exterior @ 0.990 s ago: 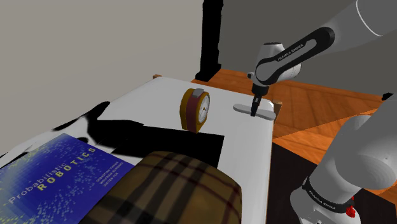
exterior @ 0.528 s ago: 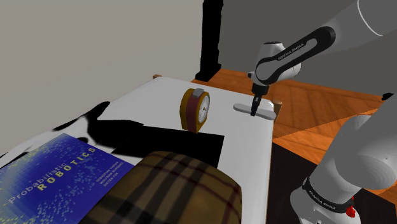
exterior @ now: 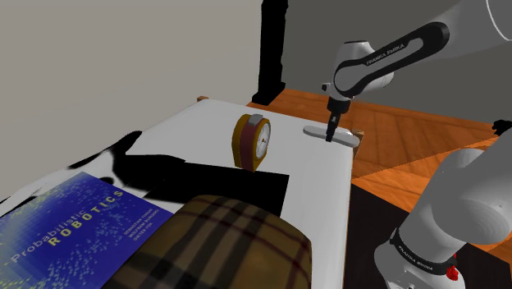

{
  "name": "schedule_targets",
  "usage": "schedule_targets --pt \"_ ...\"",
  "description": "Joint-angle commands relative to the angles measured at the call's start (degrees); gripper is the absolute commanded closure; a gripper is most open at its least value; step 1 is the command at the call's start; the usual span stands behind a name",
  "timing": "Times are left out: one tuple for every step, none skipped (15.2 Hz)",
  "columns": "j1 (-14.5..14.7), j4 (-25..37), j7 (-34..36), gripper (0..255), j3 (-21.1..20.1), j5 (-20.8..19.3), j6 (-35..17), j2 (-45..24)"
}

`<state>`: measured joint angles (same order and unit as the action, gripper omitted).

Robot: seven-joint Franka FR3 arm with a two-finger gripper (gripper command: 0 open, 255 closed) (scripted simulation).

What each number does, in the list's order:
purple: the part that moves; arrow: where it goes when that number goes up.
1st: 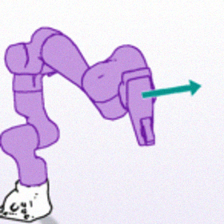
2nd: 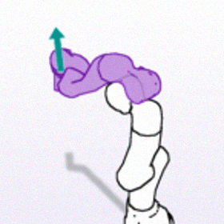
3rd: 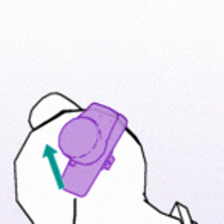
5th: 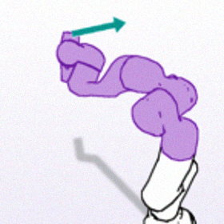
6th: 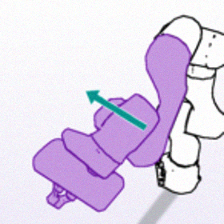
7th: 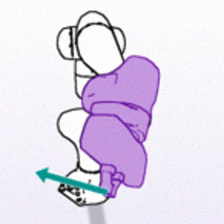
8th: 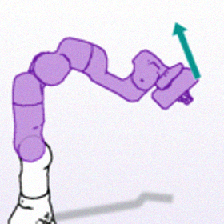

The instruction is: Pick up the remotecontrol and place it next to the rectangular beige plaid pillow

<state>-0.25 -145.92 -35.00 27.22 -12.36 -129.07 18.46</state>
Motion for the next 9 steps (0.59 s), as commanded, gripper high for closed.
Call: schedule_targets --pt "0.0 1.0 0.3 255 -0.5 -0.1 2.1 1.1" --pt "-0.1 1.4 0.4 255 -0.6 -0.1 3.0 1.6" --pt "-0.1 1.8 0.4 255 -0.8 -0.2 3.9 2.0" --pt "-0.1 2.3 0.5 255 -1.0 -0.2 4.7 2.5" --pt "-0.1 2.8 0.5 255 -1.1 -0.2 5.6 2.9" --pt "-0.1 3.2 0.6 255 -1.3 -0.2 6.5 3.3" --pt "-0.2 3.7 0.6 255 -1.5 -0.2 7.4 3.7" --pt "-0.2 4.2 0.6 255 -1.6 -0.2 8.2 4.1" --pt "-0.2 4.7 0.7 255 -1.8 -0.2 9.1 4.4"
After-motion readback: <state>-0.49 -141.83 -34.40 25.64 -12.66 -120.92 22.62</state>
